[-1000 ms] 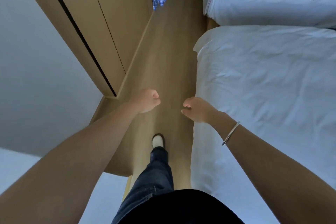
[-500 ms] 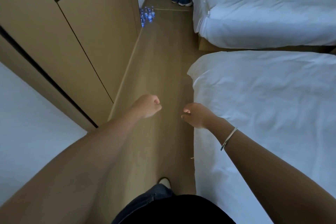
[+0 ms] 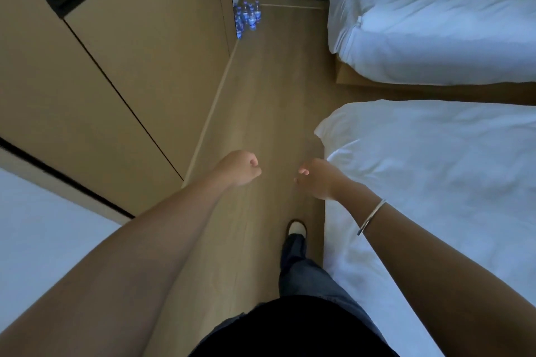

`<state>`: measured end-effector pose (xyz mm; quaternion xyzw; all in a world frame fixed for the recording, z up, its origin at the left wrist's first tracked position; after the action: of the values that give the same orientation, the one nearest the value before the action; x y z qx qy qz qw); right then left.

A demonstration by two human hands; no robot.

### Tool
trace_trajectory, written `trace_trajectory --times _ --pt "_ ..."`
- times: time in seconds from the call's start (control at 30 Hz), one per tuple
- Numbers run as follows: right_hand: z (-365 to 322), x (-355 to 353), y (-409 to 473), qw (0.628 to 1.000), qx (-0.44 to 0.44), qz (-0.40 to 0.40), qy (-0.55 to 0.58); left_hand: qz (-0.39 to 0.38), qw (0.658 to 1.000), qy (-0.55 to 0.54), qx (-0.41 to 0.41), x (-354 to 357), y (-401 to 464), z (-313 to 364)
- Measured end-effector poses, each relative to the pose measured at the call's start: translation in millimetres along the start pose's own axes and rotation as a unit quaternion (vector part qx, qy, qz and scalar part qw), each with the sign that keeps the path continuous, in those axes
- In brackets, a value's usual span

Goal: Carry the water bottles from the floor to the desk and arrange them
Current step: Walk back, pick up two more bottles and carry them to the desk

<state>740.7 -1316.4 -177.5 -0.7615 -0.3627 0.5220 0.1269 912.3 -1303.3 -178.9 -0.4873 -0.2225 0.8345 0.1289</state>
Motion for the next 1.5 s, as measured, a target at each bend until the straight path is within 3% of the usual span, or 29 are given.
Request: trace_trajectory --times 0.27,0.53,0.8,1.2,1.5 --pt "11 -133 123 0.999 -0.027 0.02 -0.031 0.023 1.0 -0.005 -0.013 -93 139 43" --pt "17 -216 217 0.998 -0.042 0.0 -0.04 0.041 0.999 -0.02 -0.017 -156 244 62" --pt "11 -282 324 0.997 -0.044 -0.012 -0.068 0.046 0.998 -0.034 -0.028 -225 355 52" --pt "-45 -428 536 0.998 -0.023 0.007 -0.058 0.035 0.999 -0.009 -0.036 -399 560 12" --pt "-59 -493 638 0.999 -0.006 -0.003 -0.039 0.003 1.0 -0.017 -0.022 -453 673 2"
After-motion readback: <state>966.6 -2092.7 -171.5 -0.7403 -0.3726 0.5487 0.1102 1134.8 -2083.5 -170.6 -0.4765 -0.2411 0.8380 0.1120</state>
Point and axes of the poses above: each hand's wrist, its own y-axis towards the middle knuckle, its own x-axis out of the palm, z = x × y, the point moved 8 cm from there along y, towards the middle knuckle, and after that the axes turned 8 degrees about -z, right-handed, at the moved point
